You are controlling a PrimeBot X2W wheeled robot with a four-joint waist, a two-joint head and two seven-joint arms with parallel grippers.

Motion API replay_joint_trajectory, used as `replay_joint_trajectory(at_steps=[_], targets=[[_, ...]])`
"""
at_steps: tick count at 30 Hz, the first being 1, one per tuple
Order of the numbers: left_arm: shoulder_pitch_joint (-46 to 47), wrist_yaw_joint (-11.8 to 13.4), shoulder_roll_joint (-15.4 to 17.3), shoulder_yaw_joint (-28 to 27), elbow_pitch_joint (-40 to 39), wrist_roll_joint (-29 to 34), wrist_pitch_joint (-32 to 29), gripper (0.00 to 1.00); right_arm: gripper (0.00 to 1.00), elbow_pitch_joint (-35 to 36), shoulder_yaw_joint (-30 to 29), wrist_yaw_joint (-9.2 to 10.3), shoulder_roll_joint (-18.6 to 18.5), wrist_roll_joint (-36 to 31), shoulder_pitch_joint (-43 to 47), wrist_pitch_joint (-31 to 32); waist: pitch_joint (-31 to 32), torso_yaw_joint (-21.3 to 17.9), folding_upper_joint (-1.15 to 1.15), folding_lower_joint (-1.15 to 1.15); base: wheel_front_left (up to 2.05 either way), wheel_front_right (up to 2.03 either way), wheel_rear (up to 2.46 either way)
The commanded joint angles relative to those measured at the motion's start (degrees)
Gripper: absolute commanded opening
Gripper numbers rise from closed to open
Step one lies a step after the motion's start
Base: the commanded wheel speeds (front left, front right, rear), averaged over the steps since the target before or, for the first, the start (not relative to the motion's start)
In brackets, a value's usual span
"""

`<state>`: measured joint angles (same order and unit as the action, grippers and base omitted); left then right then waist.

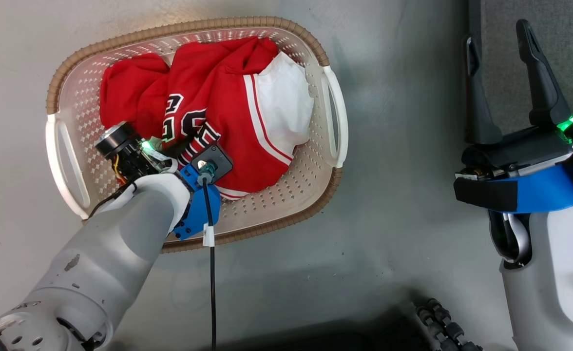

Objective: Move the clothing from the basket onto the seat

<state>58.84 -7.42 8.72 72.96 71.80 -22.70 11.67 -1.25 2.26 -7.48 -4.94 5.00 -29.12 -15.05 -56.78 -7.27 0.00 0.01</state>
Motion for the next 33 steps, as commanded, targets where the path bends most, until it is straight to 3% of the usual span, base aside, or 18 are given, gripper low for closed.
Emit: replay_joint_trajectory(at_steps=[1,16,26,33], targets=[[0.41,-0.07,0.00,0.11,-0.20,-0.03,-0.09,0.00,1.00,0.01,-0.05,-0.03,0.08,-0.11,-0.87,-0.20,0.08,-0.05,0.00,-0.01,0.00,0.00,0.00],[-0.89,-0.08,-2.28,0.54,-3.81,-3.12,2.51,0.00,1.00,-1.10,-0.40,-0.03,-0.54,-0.21,0.03,-0.20,4.16,1.88,0.00,-0.01,0.00,0.00,0.00],[-2.25,-0.08,-4.05,0.55,-9.09,-5.17,3.60,0.00,1.00,-2.53,-0.24,-0.03,-1.27,-0.23,1.78,-0.20,11.40,4.11,0.00,-0.01,0.00,0.00,0.00],[-4.55,-0.08,-3.63,-3.00,-15.37,-6.31,3.59,0.00,1.00,-3.86,-0.42,-0.03,-1.74,-0.22,3.69,-0.21,17.22,5.66,0.00,-0.01,0.00,0.00,0.00]])
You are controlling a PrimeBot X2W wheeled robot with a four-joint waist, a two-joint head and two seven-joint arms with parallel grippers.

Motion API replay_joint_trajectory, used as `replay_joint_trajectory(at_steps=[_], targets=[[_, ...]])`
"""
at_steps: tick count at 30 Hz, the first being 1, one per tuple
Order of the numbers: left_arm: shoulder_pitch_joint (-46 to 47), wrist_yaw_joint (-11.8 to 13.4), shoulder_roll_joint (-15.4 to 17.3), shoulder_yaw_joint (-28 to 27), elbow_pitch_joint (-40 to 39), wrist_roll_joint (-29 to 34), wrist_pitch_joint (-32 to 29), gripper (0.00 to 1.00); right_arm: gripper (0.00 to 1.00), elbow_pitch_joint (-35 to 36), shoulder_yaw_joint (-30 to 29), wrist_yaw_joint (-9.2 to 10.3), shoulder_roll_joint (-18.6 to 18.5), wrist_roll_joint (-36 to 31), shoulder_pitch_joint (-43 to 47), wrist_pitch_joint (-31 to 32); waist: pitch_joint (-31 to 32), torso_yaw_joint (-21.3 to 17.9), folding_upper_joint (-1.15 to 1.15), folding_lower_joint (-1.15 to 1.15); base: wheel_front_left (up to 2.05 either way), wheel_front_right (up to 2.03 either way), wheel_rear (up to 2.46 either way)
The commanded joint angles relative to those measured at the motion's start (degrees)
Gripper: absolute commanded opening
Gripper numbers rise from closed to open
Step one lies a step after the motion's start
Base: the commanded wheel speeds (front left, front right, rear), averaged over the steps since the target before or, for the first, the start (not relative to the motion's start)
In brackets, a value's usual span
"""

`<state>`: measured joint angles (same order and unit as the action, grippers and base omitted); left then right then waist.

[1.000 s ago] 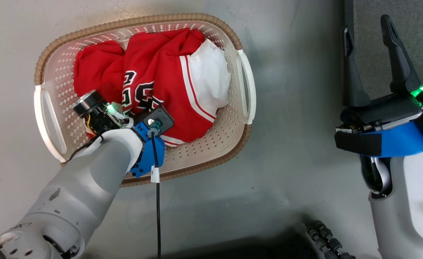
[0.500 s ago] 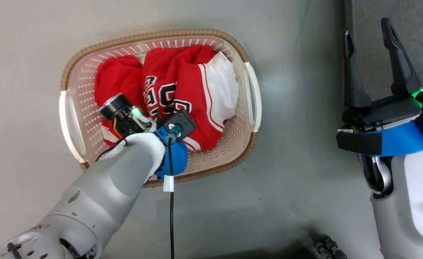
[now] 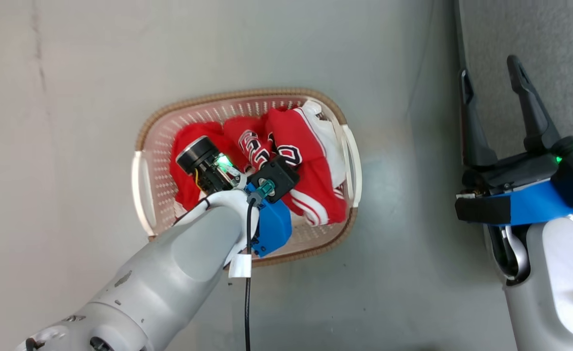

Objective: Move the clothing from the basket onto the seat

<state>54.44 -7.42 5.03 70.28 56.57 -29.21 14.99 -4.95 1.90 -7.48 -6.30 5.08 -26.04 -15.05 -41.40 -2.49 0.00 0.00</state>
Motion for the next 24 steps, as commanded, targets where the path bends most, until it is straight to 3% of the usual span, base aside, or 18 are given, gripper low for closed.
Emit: replay_joint_trajectory(at_steps=[1,24], targets=[[-0.58,-0.08,0.12,-1.00,-0.89,0.31,0.27,0.00,1.00,-0.36,-0.11,-0.03,-0.44,-0.28,0.91,-0.20,2.59,1.10,0.00,0.00,0.00,0.00,0.00],[-9.74,-0.08,1.50,-17.07,-14.55,6.19,0.29,0.00,1.00,-3.86,0.04,-0.03,1.19,0.18,9.28,-0.20,21.77,2.78,0.00,0.00,0.00,0.00,0.00]])
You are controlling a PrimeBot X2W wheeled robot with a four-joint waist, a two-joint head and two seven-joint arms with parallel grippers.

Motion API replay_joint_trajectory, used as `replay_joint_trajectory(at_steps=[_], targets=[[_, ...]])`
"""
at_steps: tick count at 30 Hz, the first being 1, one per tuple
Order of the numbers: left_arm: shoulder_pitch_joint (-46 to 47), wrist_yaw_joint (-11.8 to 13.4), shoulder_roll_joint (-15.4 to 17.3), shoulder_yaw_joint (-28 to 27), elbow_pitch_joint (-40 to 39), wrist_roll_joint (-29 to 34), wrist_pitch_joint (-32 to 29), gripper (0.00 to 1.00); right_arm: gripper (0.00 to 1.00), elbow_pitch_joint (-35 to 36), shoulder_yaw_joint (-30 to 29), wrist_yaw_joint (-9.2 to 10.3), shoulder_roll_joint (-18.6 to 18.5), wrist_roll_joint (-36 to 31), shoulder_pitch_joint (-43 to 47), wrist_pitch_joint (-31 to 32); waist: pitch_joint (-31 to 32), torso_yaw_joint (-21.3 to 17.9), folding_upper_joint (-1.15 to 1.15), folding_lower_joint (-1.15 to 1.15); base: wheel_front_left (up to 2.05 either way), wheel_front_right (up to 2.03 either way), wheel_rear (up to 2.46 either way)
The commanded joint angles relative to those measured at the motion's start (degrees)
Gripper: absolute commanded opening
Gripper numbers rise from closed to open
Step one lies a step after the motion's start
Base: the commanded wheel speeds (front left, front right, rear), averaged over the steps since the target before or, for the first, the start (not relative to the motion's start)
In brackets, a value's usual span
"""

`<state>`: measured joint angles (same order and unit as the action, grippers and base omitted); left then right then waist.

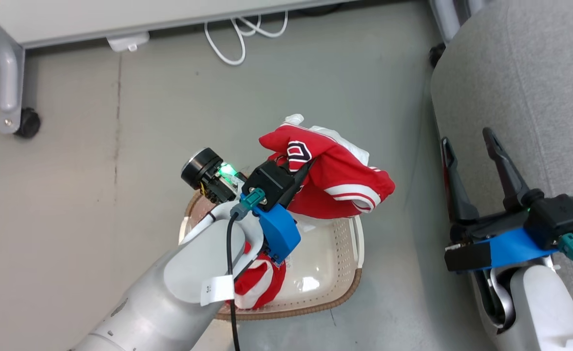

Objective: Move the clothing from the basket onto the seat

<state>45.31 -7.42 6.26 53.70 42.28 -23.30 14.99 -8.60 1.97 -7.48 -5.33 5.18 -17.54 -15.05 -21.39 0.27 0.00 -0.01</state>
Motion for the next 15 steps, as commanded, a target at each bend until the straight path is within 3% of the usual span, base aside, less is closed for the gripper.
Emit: replay_joint_trajectory(at_steps=[1,15], targets=[[-0.75,-0.08,0.37,-0.89,-0.79,0.57,0.29,0.00,1.00,-0.29,-0.06,-0.03,0.32,0.06,1.19,-0.20,2.35,0.01,0.00,0.01,0.00,0.00,0.00],[-2.43,-0.08,-0.11,-2.99,-7.25,2.55,0.29,0.00,1.00,-1.54,-1.79,-0.03,1.20,-0.17,7.37,-0.21,10.26,0.64,0.00,0.01,0.00,0.00,0.00]])
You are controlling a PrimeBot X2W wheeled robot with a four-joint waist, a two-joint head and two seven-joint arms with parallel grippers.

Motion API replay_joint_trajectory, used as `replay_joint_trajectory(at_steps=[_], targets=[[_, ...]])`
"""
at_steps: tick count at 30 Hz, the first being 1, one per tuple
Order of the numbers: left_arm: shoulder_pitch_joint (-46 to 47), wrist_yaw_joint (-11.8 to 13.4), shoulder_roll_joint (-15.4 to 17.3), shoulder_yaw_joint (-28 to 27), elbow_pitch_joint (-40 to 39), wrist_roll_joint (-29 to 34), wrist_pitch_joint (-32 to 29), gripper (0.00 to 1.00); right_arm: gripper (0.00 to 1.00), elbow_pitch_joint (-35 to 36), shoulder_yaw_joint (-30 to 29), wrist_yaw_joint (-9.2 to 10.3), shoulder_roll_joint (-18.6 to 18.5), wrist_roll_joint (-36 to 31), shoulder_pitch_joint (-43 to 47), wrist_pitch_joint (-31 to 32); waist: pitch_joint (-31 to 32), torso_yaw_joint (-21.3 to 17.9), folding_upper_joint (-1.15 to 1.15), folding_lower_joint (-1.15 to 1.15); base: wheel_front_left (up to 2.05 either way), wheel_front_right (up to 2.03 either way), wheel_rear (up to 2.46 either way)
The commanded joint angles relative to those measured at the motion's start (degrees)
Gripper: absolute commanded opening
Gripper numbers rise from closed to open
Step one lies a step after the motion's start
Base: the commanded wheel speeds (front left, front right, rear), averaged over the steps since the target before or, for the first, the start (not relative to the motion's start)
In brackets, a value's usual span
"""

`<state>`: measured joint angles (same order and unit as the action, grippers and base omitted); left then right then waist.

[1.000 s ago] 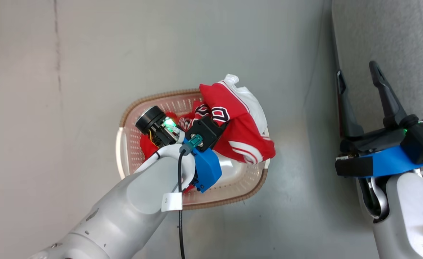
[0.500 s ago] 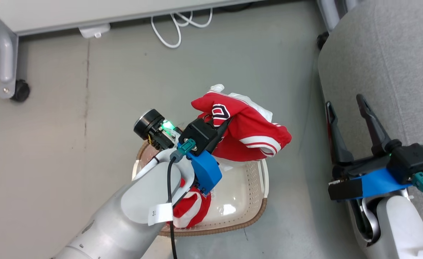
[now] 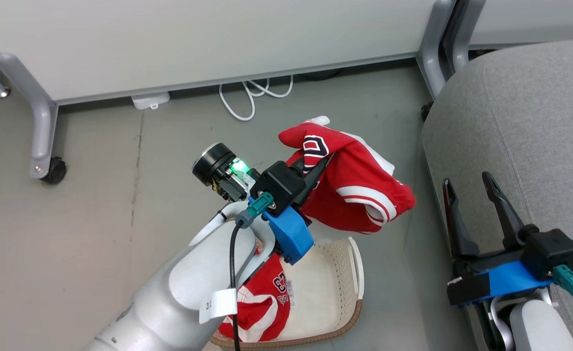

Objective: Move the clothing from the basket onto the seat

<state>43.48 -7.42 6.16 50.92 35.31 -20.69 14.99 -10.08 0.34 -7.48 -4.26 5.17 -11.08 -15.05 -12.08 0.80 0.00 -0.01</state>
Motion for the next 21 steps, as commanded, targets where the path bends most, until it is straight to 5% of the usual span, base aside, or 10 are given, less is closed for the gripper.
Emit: replay_joint_trajectory(at_steps=[1,21], targets=[[-0.77,-0.08,0.01,-0.22,-0.58,-0.12,0.29,0.00,1.00,-0.12,-0.27,-0.03,0.19,-0.17,1.34,-0.20,1.44,0.14,0.00,0.01,0.00,0.00,0.00],[-1.86,-0.08,1.01,-0.03,-3.34,-0.17,0.29,0.00,1.00,0.54,-0.64,-0.03,1.05,-0.61,3.70,-0.20,4.86,0.85,0.00,0.01,0.00,0.00,0.00]])
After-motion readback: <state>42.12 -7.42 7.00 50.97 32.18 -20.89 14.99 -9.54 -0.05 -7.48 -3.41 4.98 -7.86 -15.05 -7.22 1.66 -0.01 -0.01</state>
